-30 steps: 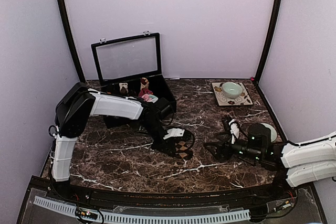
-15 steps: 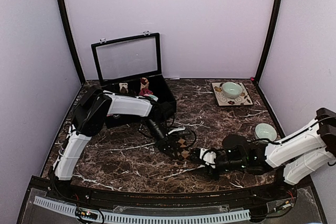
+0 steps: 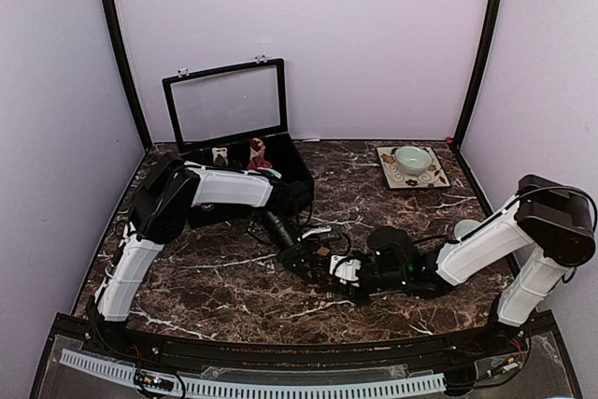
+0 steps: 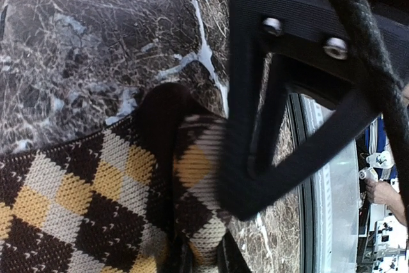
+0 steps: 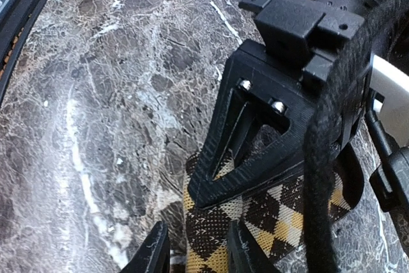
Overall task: Roll the socks
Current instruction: Roll the sock at the center of the board.
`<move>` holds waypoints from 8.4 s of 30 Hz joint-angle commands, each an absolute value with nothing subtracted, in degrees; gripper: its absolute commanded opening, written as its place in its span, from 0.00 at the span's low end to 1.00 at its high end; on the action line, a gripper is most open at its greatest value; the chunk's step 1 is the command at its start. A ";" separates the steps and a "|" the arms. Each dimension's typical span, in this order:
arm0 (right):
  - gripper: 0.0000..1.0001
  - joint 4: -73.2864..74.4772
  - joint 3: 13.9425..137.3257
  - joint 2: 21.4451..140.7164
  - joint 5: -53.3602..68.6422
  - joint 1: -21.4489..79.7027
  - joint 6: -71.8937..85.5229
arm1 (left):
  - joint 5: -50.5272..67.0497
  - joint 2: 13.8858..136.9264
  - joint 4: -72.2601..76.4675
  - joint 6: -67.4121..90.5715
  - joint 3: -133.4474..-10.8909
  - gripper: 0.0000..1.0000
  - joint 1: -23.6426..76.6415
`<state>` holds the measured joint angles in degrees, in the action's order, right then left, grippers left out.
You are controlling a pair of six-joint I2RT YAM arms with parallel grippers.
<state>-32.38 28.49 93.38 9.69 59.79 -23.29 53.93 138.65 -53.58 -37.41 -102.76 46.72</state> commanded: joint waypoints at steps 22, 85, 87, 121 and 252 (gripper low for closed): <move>0.00 -26.99 30.15 105.76 10.48 55.59 -18.24 | 30.33 131.49 -49.37 -36.92 -88.59 0.55 45.48; 0.00 -1.83 45.96 122.88 40.22 49.85 26.24 | -2.55 108.01 -3.85 -47.15 -56.11 0.39 57.83; 0.00 -2.25 45.59 123.08 39.72 49.78 26.43 | -0.43 105.52 -4.23 -47.54 -55.53 0.43 57.83; 0.00 -7.18 43.13 122.20 39.12 49.29 29.14 | 5.85 107.41 -12.62 -44.26 -60.99 0.07 56.96; 0.45 -42.20 32.17 104.91 41.94 50.39 -16.27 | 41.36 137.46 -55.35 -45.00 -91.05 0.09 42.73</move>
